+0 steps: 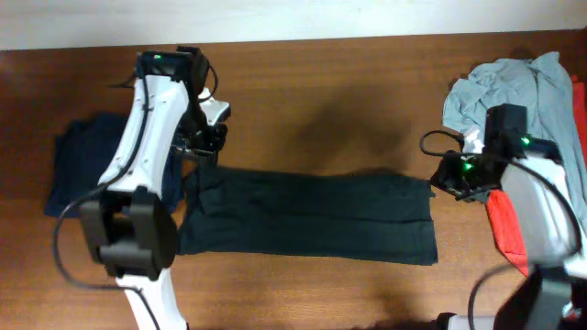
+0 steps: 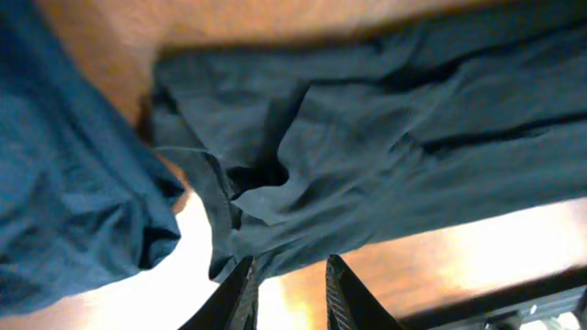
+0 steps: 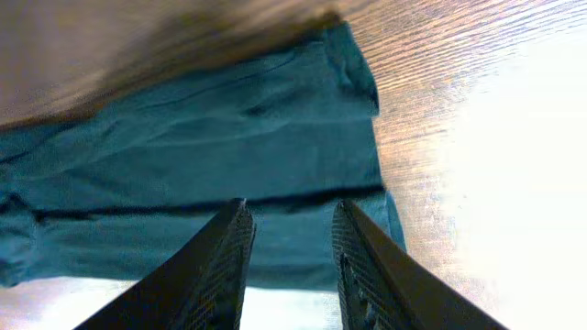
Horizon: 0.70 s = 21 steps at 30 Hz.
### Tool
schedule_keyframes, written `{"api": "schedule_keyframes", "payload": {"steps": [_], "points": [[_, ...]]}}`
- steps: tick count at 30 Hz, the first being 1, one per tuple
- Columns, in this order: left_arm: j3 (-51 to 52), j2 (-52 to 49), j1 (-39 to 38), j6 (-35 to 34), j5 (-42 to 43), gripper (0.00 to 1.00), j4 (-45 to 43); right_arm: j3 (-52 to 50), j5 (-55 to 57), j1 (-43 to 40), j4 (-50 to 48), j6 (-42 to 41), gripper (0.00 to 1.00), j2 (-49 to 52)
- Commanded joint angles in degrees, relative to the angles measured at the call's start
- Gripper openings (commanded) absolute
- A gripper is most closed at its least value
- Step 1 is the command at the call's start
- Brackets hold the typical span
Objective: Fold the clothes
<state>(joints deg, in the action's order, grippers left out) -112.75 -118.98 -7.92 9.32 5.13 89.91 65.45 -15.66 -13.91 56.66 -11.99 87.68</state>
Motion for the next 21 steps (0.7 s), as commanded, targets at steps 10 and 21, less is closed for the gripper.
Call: {"api": "schedule_keyframes", "payload": {"steps": [10, 21], "points": [[8.81, 26.29, -0.33, -13.0, -10.49, 0.3, -12.13, 1.09, 0.92, 5.09, 2.73, -0.22, 0.52, -20.04], [43.5, 26.03, -0.33, -9.92, 8.96, 0.4, -45.18, 1.01, -0.5, 11.69, -5.01, -7.87, 0.44, -3.34]]}}
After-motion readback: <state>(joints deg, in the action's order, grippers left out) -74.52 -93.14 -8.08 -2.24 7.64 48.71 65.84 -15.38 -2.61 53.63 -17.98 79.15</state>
